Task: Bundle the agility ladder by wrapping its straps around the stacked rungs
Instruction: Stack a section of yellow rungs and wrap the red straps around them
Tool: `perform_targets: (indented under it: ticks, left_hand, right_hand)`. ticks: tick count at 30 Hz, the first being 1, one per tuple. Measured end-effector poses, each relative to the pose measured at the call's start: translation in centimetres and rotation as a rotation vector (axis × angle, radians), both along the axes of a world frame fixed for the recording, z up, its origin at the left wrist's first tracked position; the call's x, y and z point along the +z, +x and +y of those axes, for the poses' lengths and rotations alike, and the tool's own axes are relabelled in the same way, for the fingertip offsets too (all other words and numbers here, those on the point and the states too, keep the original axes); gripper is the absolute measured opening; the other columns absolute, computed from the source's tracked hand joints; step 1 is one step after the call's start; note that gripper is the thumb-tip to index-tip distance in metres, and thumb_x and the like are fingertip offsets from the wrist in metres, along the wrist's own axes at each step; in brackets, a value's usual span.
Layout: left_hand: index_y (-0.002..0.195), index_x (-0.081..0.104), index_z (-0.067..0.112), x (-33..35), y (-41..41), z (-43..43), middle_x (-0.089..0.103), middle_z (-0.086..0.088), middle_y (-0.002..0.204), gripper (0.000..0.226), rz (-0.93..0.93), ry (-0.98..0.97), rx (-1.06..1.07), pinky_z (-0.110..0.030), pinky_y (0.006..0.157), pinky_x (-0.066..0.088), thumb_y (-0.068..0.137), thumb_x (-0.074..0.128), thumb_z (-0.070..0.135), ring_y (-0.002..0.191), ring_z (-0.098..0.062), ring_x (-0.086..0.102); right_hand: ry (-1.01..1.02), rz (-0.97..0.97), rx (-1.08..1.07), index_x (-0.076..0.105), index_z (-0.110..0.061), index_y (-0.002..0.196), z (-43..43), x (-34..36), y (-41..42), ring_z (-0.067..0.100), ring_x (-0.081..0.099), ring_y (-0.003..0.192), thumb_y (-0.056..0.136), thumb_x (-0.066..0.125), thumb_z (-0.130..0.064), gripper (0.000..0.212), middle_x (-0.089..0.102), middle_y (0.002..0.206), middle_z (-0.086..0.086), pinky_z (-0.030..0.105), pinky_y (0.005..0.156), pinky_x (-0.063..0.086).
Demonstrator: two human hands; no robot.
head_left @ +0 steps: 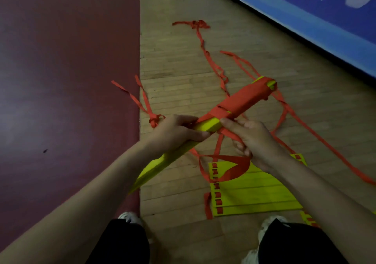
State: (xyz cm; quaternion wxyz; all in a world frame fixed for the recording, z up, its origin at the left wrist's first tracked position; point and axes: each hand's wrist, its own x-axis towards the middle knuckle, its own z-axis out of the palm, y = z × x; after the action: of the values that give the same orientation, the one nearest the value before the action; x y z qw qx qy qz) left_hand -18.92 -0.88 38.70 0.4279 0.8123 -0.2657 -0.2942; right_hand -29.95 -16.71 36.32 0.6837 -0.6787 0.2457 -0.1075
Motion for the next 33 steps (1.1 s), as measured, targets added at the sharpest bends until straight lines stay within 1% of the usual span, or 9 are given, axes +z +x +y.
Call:
perform_targets:
  ticks: [4, 7, 12, 16, 19, 21, 24, 28, 33]
  left_hand:
    - [0.106, 0.072, 0.013, 0.8, 0.8, 0.8, 0.068, -0.003, 0.089, 0.025, 0.285, -0.149, -0.055, -0.024, 0.072, 0.041, 0.083, 0.068, 0.02, 0.08, -0.012, 0.059]
    - [0.098, 0.072, 0.016, 1.2, 0.9, 0.8, 0.068, 0.0, 0.085, 0.024, 0.359, -0.19, -0.063, -0.02, 0.062, 0.041, 0.077, 0.064, 0.025, 0.07, -0.01, 0.056]
    - [0.096, 0.073, 0.018, 0.8, 0.7, 0.3, 0.068, 0.0, 0.085, 0.023, 0.35, -0.178, -0.068, -0.022, 0.063, 0.04, 0.076, 0.065, 0.028, 0.071, -0.01, 0.055]
    - [0.102, 0.075, 0.018, 0.3, 0.9, 0.2, 0.071, 0.0, 0.087, 0.022, 0.193, -0.104, 0.062, -0.022, 0.072, 0.043, 0.08, 0.073, 0.023, 0.082, -0.013, 0.062]
    - [0.12, 0.066, 0.019, -0.5, 0.4, -0.3, 0.067, 0.004, 0.1, 0.046, -0.009, -0.001, 0.117, -0.017, 0.075, 0.044, 0.077, 0.079, 0.026, 0.09, -0.007, 0.062]
    - [0.132, 0.058, 0.014, -1.0, 0.0, -0.6, 0.062, 0.004, 0.11, 0.06, -0.134, 0.018, 0.11, -0.018, 0.083, 0.04, 0.077, 0.079, 0.025, 0.101, -0.007, 0.057]
    - [0.129, 0.06, 0.011, -1.4, -0.5, -0.8, 0.064, 0.003, 0.108, 0.055, -0.226, -0.035, 0.095, -0.024, 0.088, 0.045, 0.079, 0.078, 0.024, 0.103, -0.009, 0.059]
    - [0.12, 0.065, 0.022, -1.8, -1.6, -1.1, 0.069, 0.001, 0.103, 0.043, -0.459, 0.021, 0.068, -0.041, 0.085, 0.05, 0.079, 0.075, 0.034, 0.1, -0.019, 0.063]
    - [0.119, 0.06, 0.035, -1.4, -2.0, -1.1, 0.069, 0.008, 0.111, 0.049, -0.724, 0.137, 0.108, -0.032, 0.074, 0.046, 0.074, 0.075, 0.047, 0.106, -0.02, 0.062]
  right_hand:
    - [-0.032, 0.033, 0.033, 0.067, -0.006, 0.093, -1.7, 0.0, -0.1, 0.003, 0.025, 0.029, 0.091, 0.061, -0.021, 0.016, 0.035, 0.045, 0.0, 0.015, 0.031, 0.018]
    - [-0.043, 0.002, -0.028, 0.066, -0.009, 0.086, -2.3, -0.6, 0.1, 0.005, 0.027, 0.032, 0.091, 0.062, -0.019, 0.012, 0.041, 0.059, 0.008, 0.016, 0.031, 0.02]
    - [-0.231, 0.024, -0.096, 0.065, -0.014, 0.075, -2.8, -1.3, 0.3, 0.007, 0.029, 0.031, 0.096, 0.056, -0.025, 0.025, 0.039, 0.039, -0.006, 0.018, 0.033, 0.023]
    - [-0.364, 0.049, -0.003, 0.063, -0.019, 0.064, -2.5, -1.1, 0.2, 0.007, 0.037, 0.03, 0.091, 0.064, -0.029, 0.028, 0.044, 0.04, -0.002, 0.018, 0.033, 0.028]
    - [-0.431, 0.043, 0.04, 0.056, -0.02, 0.057, -1.9, -1.4, 0.2, 0.01, 0.043, 0.032, 0.086, 0.07, -0.023, 0.033, 0.051, 0.043, 0.0, 0.021, 0.037, 0.034]
    - [-0.434, 0.014, 0.038, 0.055, -0.02, 0.057, -1.6, -1.6, 0.2, 0.01, 0.043, 0.031, 0.087, 0.069, -0.02, 0.034, 0.052, 0.043, -0.001, 0.02, 0.038, 0.034]
    - [-0.386, -0.01, 0.004, 0.057, -0.011, 0.065, -1.2, -1.7, 0.3, 0.009, 0.041, 0.031, 0.089, 0.066, -0.021, 0.028, 0.051, 0.046, 0.0, 0.018, 0.037, 0.033]
    - [-0.382, -0.001, -0.059, 0.056, -0.007, 0.064, -0.5, -2.0, 0.5, 0.01, 0.042, 0.032, 0.09, 0.063, -0.036, 0.04, 0.051, 0.046, 0.003, 0.02, 0.04, 0.032]
    - [-0.397, 0.113, -0.125, 0.06, -0.008, 0.065, 0.2, -1.8, 0.8, 0.008, 0.045, 0.033, 0.085, 0.054, -0.064, 0.06, 0.053, 0.044, 0.004, 0.03, 0.05, 0.035]
